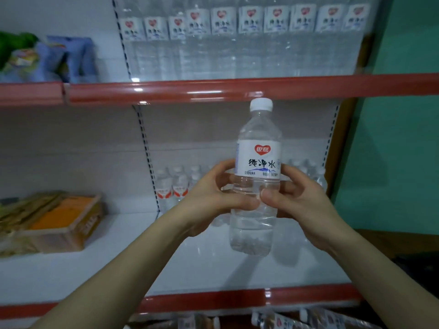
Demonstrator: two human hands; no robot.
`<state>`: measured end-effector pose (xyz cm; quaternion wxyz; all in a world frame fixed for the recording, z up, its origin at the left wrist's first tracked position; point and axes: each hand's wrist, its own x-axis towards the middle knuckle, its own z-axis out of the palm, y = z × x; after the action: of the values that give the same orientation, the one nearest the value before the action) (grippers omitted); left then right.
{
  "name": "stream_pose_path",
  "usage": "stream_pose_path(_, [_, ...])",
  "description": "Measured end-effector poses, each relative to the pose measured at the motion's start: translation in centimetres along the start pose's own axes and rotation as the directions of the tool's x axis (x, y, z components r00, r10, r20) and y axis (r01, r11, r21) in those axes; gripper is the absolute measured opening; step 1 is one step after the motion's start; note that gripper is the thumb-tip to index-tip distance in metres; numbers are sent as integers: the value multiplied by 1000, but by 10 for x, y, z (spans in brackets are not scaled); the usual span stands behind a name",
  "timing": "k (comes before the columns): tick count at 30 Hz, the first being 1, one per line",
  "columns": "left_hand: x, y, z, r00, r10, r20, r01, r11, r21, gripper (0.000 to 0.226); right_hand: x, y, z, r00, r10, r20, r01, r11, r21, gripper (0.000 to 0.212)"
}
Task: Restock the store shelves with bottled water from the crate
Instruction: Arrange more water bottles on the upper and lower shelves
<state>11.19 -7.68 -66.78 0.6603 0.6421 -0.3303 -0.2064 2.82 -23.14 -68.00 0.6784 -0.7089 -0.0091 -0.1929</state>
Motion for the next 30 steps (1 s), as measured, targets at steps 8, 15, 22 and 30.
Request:
stream_pose_path(8, [-3, 43, -57, 964, 216, -154, -201, 974, 103, 61, 43, -46, 61, 992, -118, -35, 120, 991, 61, 55])
stream_pose_path(15, [3, 113, -103, 924, 380, -49, -353, 894, 275, 58, 89, -109, 99, 963, -268, -21, 269, 960, 77, 68])
stream_pose_path(22, [37, 164, -145, 863, 481, -154, -427, 857, 288, 45, 156, -159, 128, 947, -321, -11, 321, 945, 62, 50])
stream_pose_path(30, [98, 177, -190, 867, 455, -201, -338, 835, 434, 38, 238, -166, 140, 932, -349, 99, 358, 928, -99, 36])
